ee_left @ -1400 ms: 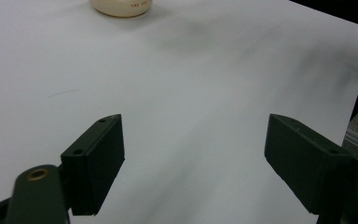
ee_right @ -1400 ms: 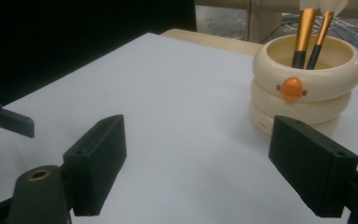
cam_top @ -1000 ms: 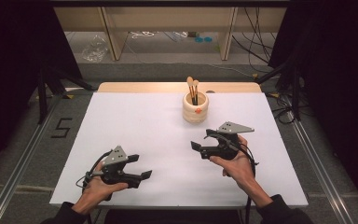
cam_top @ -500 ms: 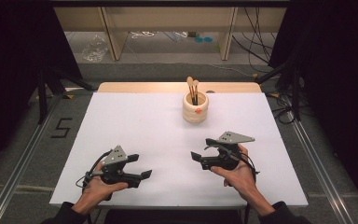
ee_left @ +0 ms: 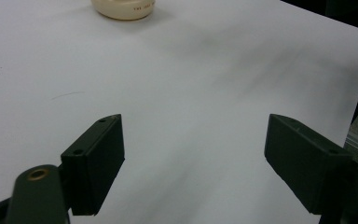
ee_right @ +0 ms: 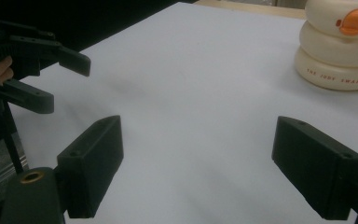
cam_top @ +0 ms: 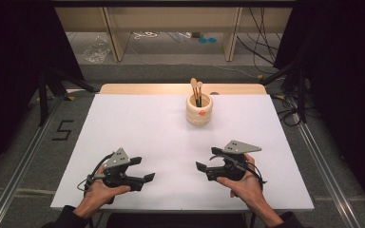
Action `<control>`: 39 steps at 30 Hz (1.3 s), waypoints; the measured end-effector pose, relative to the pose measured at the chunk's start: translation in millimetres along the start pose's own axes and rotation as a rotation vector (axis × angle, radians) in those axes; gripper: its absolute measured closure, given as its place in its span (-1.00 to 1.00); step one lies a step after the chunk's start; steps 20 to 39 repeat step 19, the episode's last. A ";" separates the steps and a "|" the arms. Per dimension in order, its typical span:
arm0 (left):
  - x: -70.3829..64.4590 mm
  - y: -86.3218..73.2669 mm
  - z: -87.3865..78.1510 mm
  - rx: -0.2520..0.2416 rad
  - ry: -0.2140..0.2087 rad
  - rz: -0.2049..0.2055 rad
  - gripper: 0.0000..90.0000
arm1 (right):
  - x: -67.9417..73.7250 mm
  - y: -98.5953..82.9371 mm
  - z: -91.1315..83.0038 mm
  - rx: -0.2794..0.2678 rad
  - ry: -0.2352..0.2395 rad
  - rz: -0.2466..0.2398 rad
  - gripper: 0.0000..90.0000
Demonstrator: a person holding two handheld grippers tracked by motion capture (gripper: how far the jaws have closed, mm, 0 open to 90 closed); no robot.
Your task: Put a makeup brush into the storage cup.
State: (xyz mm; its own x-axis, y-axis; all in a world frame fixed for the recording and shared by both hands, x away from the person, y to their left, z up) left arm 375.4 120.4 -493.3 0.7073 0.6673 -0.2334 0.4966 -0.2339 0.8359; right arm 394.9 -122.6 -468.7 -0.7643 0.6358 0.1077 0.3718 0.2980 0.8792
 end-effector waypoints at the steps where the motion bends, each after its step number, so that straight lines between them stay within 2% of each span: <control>1: 0.0 0.1 0.0 -0.001 0.000 -0.001 -0.56 | 1.2 0.0 0.4 -0.013 0.008 0.002 -0.61; 7: -1.5 -0.1 0.7 0.000 -0.001 -0.008 -0.56 | 4.6 -4.2 -3.4 0.005 0.006 -0.007 -0.61; 16: -1.1 0.5 0.8 -0.003 -0.005 -0.005 -0.56 | 2.7 -7.5 -1.8 0.001 0.000 -0.002 -0.61; 19: -1.2 0.7 1.6 0.001 -0.008 -0.006 -0.56 | 2.5 -9.0 -1.1 0.015 0.002 -0.010 -0.61; 39: -1.2 0.7 1.6 0.001 -0.008 -0.006 -0.56 | 2.5 -9.0 -1.1 0.015 0.002 -0.010 -0.61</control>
Point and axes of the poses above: each handheld gripper's, and its own axes: z roughly forward along the jaws, y roughly out of its top, x roughly to its left, the point moved 8 cm from there along z, roughly forward along the jaws, and after that the axes turned 5 degrees about -z, right-handed, at the moved point
